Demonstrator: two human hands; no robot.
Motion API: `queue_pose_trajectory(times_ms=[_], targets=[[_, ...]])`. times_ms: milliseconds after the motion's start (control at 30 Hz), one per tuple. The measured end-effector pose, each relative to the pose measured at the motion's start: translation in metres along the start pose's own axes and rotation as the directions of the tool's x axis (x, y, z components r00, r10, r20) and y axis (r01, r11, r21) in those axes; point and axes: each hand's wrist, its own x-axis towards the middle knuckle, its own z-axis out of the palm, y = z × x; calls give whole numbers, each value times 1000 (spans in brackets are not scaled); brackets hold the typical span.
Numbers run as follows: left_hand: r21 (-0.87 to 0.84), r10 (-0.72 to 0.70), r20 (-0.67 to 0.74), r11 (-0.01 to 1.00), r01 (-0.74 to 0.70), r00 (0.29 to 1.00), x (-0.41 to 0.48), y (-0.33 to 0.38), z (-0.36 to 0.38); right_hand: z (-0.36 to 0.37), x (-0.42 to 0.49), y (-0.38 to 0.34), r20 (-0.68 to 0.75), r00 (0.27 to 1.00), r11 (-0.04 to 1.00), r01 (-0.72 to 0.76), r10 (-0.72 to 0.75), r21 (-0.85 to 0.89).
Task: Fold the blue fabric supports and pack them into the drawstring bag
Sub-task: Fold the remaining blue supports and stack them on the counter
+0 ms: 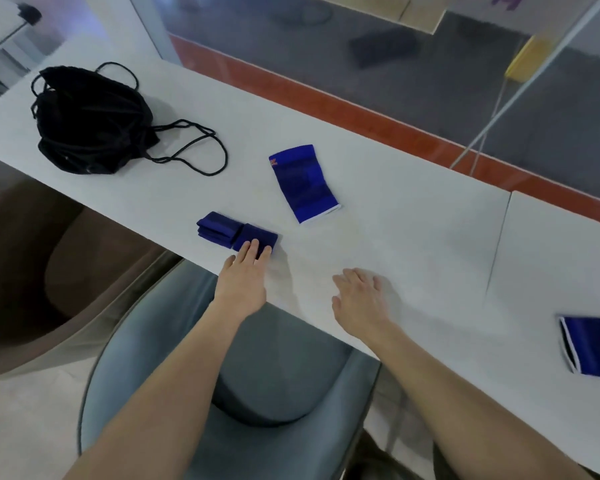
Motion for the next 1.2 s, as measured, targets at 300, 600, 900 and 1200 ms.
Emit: queue_pose_trajectory(times_ms=[300, 600, 900, 1200], targets=[[85, 194, -24, 978, -191, 981, -12, 26, -32, -13, -61, 16, 64, 984, 986, -165, 165, -8], [26, 116, -101, 993, -114, 988, 104, 86, -63, -29, -22, 65, -13, 984, 983, -175, 176, 54], [7, 360, -23, 933, -360, 933, 61, 129, 0, -1, -31, 130, -29, 987, 973, -149, 156, 175], [332, 576, 70, 757, -563, 815, -33, 177, 64, 22, -132, 164, -32, 936, 910, -331, 349, 249]])
